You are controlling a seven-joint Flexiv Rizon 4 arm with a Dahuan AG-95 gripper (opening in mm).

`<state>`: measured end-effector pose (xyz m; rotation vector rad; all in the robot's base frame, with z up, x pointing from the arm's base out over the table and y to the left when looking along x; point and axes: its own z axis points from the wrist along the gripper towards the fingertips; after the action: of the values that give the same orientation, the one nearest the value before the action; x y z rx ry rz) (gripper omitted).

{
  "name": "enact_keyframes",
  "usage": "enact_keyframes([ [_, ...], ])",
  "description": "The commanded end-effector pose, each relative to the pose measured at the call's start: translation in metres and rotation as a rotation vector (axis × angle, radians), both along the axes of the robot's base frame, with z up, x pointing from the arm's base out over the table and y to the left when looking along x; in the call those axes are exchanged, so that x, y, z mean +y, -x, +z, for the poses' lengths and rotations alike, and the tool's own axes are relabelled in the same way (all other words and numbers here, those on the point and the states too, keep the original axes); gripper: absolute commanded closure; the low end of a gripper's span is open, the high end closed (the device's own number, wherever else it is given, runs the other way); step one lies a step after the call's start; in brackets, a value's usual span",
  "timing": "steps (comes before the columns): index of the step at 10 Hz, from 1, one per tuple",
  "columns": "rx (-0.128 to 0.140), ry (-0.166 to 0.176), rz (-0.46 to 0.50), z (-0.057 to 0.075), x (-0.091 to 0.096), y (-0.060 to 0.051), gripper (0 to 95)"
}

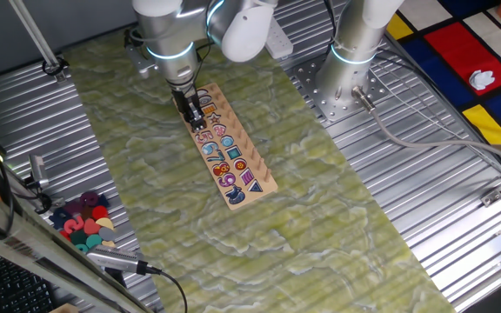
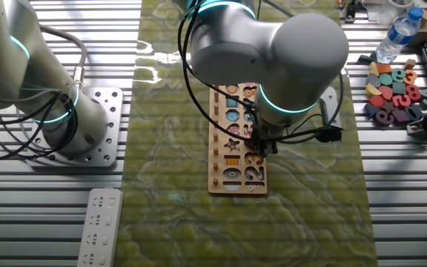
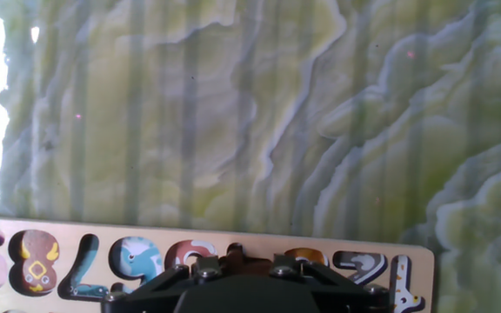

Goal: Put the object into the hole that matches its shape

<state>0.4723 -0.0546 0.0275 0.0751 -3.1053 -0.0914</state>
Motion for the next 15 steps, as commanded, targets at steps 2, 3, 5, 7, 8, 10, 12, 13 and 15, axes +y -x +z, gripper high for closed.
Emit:
enact_keyframes([
  [2,0.0,-0.008,0.005,-0.0002,-0.0001,-0.0001,95.0],
  [3,-0.001,-0.01,0.005,-0.0002,-0.0001,-0.0001,95.0],
  [5,-0.001,-0.012,0.015,-0.0002,-0.0001,-0.0001,95.0],
  [7,-0.002,-0.017,0.024,-0.0002,-0.0001,-0.0001,95.0],
  [8,-0.006,-0.019,0.03,-0.0002,-0.0001,-0.0001,95.0],
  [10,-0.016,-0.02,0.025,-0.0002,-0.0001,-0.0001,95.0],
  [12,-0.018,-0.017,0.014,0.0015,-0.0005,0.0003,95.0],
  [13,-0.025,-0.018,0.009,0.0026,-0.0006,0.0006,95.0],
  [15,-0.046,-0.017,0.002,0.0026,-0.0006,0.0012,95.0],
])
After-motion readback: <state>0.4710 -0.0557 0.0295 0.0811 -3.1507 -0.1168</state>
